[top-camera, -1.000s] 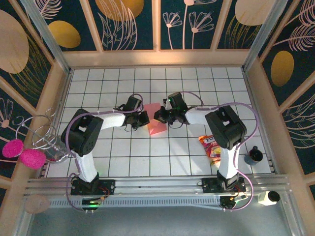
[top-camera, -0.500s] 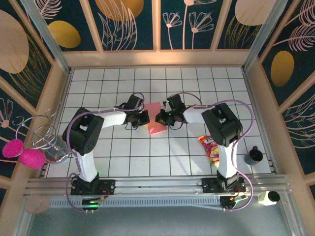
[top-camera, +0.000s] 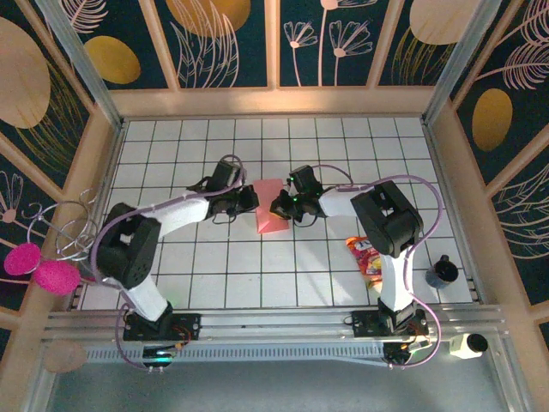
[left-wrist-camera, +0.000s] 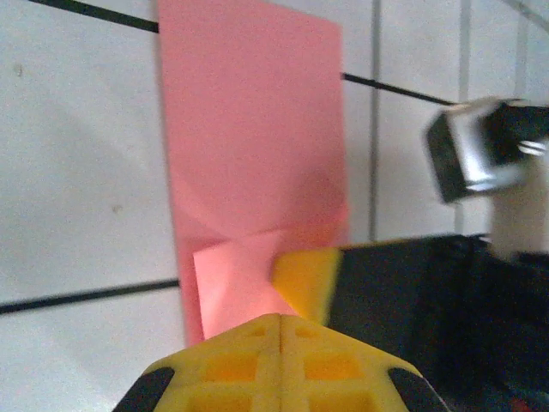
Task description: Fold a paper plane with a square sheet of paper (pick it up from the middle)
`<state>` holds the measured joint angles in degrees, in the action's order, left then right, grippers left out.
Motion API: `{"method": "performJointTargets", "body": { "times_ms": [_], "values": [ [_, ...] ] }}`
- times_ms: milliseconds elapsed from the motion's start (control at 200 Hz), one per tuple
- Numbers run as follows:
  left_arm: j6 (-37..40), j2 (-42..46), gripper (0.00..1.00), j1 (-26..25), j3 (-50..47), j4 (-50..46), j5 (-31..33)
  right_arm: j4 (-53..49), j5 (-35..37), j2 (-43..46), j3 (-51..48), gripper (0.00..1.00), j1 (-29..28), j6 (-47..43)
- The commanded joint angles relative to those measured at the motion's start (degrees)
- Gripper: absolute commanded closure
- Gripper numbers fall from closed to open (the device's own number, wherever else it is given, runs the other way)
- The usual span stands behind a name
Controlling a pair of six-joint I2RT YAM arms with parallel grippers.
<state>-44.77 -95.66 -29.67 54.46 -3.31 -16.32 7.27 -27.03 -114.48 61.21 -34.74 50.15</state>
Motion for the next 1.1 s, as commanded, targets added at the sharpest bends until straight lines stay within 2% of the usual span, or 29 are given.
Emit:
{"method": "performJointTargets", "body": {
  "times_ms": [0,340,1091],
  "values": [
    [-5.2,2.4,0.92,-1.6,-4.3,3.3,-3.6,-5.6,4.4,-0.7,-2.6,1.00,-1.0,3.8],
    [-5.6,-5.0,0.92,-5.4,-1.4,0.8,-3.2,-4.9,2.7,-1.6,-2.7,1.00,-0.9,4.6],
    [-0.4,-11.4,0.95,-5.7,5.5,-6.2,-0.5,-6.0,2.2,-1.9,-2.6,1.00,-0.4,3.7]
  ]
}}
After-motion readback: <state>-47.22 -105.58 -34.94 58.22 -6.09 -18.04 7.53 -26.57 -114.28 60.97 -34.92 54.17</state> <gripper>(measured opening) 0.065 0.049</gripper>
